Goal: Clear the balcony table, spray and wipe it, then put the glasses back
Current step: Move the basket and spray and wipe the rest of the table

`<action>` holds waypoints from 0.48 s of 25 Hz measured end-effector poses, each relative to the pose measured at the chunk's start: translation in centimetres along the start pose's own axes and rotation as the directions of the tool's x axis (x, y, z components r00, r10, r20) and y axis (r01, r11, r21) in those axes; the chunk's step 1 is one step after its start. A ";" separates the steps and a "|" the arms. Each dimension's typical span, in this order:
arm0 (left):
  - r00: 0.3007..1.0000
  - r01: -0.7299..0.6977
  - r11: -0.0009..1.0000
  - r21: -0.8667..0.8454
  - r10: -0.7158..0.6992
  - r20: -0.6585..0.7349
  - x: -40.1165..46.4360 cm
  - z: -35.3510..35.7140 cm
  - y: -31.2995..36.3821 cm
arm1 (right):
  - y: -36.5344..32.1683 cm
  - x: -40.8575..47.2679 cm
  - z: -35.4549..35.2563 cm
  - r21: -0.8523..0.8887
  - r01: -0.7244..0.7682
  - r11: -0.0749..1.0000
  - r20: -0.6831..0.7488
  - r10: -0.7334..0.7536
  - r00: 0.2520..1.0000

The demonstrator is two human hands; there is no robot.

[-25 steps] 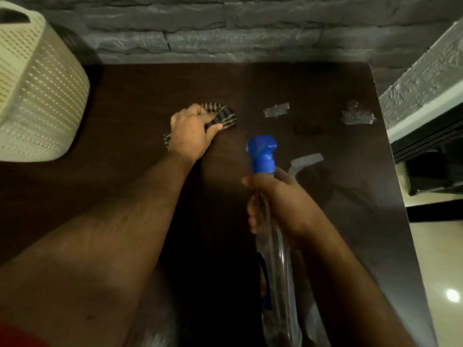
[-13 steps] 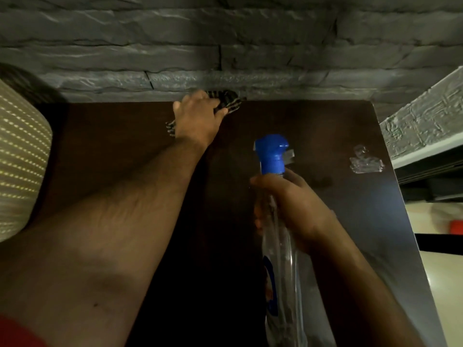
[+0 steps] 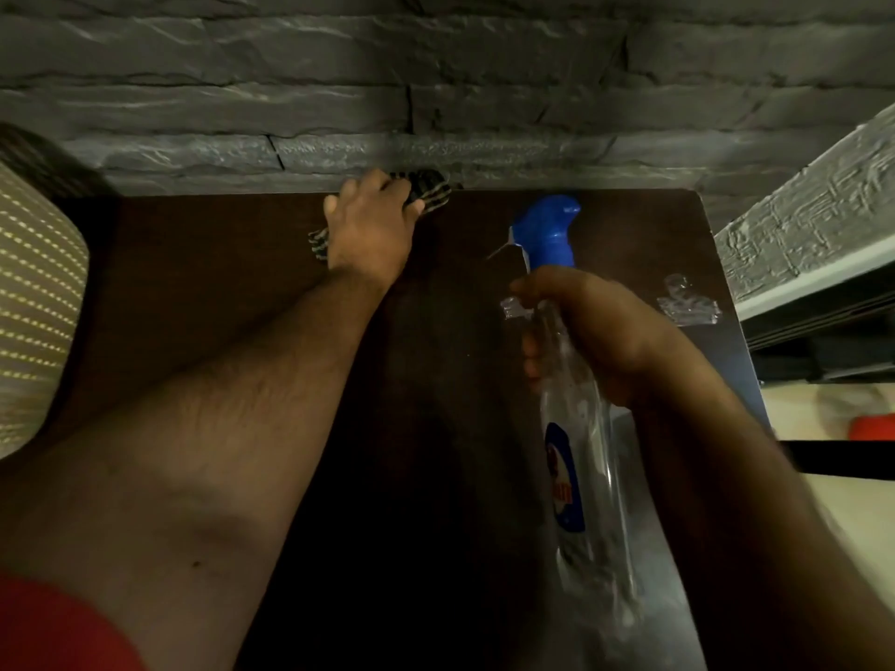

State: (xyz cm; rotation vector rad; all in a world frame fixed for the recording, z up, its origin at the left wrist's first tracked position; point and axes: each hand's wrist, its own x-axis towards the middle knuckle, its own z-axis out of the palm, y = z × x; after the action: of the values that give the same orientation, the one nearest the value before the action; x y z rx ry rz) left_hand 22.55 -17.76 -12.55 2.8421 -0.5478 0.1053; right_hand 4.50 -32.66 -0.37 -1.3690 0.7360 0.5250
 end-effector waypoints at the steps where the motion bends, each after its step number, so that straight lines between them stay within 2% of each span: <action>1: 1.000 0.003 1.000 0.004 -0.003 0.004 0.1 0.0 0.1 | 0.3 -0.2 -0.2 -0.007 0.006 1.000 0.003 -0.005 1.000; 4: 1.000 0.017 1.000 -0.011 -0.017 -0.004 0.2 -0.1 0.4 | 0.8 -0.9 -0.9 -0.002 0.054 0.999 0.002 -0.054 0.999; 7: 0.995 0.098 0.995 -0.036 -0.099 -0.022 0.1 0.3 0.5 | 1.5 -1.9 -1.9 0.025 0.085 0.996 -0.006 -0.084 0.996; 9: 0.994 0.112 0.992 -0.055 -0.112 -0.011 -0.1 0.3 2.7 | 2.2 -2.4 -2.2 0.048 0.095 0.994 0.004 -0.096 0.995; 12: 0.990 -0.106 0.989 -0.100 0.114 0.079 -2.5 0.4 7.1 | 3.0 -2.6 -2.4 0.073 0.106 0.992 0.025 -0.108 0.994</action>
State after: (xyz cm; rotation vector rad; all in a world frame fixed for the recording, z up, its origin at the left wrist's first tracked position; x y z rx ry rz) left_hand 17.61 -23.34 -11.67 2.7333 -0.7081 -0.0212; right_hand 0.20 -34.33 -0.61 -1.3236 0.6479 0.4286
